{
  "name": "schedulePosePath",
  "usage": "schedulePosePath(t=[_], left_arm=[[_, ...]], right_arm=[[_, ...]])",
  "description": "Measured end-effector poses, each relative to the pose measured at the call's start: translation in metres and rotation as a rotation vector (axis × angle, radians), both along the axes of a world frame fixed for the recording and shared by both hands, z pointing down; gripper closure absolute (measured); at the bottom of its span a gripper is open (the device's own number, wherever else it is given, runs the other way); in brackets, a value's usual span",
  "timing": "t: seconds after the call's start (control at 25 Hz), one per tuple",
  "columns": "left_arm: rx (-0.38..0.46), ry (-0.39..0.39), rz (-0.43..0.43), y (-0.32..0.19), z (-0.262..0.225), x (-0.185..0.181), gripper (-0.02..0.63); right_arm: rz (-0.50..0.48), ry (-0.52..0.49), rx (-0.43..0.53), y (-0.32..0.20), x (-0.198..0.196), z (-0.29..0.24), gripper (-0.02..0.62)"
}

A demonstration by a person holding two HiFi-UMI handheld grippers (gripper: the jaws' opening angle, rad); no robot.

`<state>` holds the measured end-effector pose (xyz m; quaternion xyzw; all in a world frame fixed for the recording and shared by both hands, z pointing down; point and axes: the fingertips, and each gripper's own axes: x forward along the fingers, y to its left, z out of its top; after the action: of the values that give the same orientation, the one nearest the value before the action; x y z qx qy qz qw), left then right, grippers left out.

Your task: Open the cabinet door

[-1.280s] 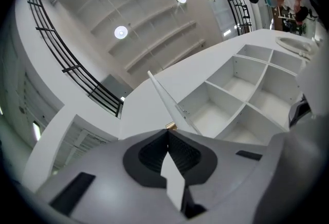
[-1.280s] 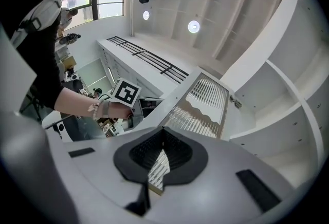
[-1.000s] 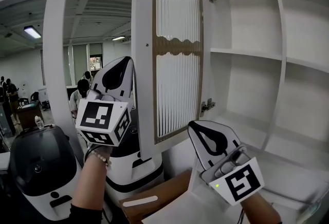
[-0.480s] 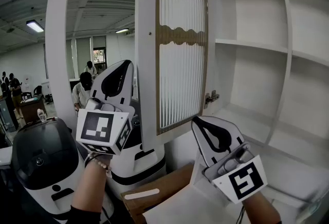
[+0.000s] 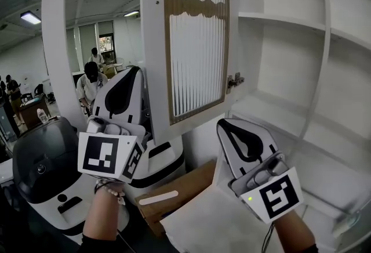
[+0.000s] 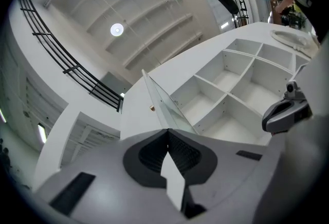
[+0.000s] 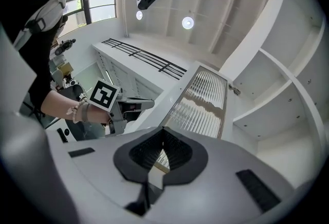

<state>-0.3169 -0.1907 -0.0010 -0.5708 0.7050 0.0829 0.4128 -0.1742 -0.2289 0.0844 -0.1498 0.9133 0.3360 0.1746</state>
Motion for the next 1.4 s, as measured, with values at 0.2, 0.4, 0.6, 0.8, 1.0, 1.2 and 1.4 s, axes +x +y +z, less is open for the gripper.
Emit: schedulePosePath(t=[0.2, 0.4, 0.6, 0.8, 1.0, 1.2, 1.4], left_arm=[[-0.035, 0.007, 0.018, -0.001, 0.028, 0.014, 0.607], [-0.065, 0.032, 0.046, -0.001, 0.056, 0.028, 0.607], [-0.107, 0.054, 0.065, -0.006, 0.086, 0.043, 0.607], [-0.144, 0.035, 0.120, -0.012, 0.109, 0.067, 0.607], [-0.236, 0.050, 0.189, -0.026, 0.142, 0.095, 0.607], [-0.315, 0.016, 0.288, -0.044, 0.172, 0.138, 0.607], [-0.370, -0.010, 0.371, -0.058, 0.197, 0.178, 0.607]], right_arm=[[0.022, 0.001, -0.045, -0.002, 0.012, 0.019, 0.592], [0.051, 0.007, -0.086, -0.007, 0.024, 0.040, 0.593], [0.099, 0.007, -0.126, -0.013, 0.042, 0.061, 0.592], [0.131, -0.023, -0.150, -0.013, 0.066, 0.075, 0.593], [0.191, -0.020, -0.207, -0.022, 0.091, 0.099, 0.592], [0.306, 0.035, -0.225, -0.027, 0.117, 0.126, 0.594], [0.382, 0.034, -0.275, -0.030, 0.147, 0.144, 0.592]])
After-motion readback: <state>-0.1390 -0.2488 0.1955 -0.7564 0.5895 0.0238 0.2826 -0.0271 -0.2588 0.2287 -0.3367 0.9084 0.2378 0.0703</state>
